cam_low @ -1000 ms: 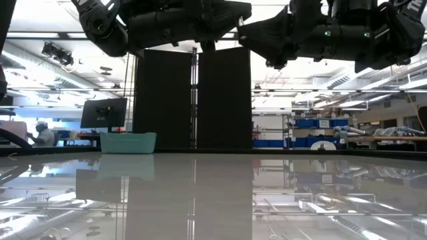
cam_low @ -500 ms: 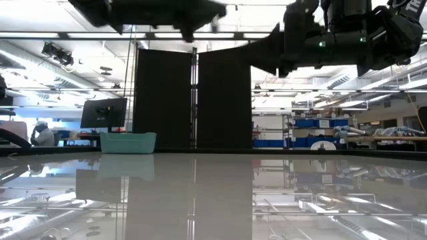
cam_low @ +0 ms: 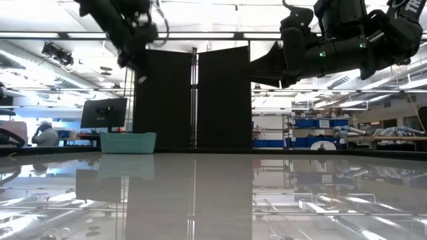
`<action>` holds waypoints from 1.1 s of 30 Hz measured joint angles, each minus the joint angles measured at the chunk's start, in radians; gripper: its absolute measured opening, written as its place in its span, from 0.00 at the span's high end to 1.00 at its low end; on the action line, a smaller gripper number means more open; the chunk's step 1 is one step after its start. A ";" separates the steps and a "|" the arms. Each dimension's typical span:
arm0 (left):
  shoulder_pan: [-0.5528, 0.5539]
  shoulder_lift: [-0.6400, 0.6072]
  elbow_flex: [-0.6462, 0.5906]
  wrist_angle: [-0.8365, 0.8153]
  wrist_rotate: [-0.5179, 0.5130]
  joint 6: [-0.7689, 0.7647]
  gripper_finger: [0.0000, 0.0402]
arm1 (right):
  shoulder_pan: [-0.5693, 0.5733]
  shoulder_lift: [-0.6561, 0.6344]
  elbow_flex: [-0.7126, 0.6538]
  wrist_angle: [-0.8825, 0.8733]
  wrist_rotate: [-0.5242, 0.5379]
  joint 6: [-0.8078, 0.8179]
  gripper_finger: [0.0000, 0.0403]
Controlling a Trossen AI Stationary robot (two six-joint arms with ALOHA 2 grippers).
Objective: Sort batteries
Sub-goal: Put the center red battery into the yellow bin
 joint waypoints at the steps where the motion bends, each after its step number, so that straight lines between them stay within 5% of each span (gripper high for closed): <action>1: 0.042 0.016 0.020 -0.047 0.000 0.000 0.87 | 0.000 0.000 0.000 0.000 0.000 0.000 0.42; 5: 0.193 0.086 0.046 -0.165 0.010 0.016 0.87 | 0.000 0.000 0.000 -0.003 0.000 0.000 0.42; 16: 0.473 0.354 0.046 -0.121 0.003 -0.087 0.87 | 0.000 0.000 0.000 -0.026 -0.001 0.001 0.43; 33: 0.510 0.550 0.046 0.024 -0.083 -0.210 0.87 | -0.006 0.000 0.000 -0.068 -0.004 0.025 0.44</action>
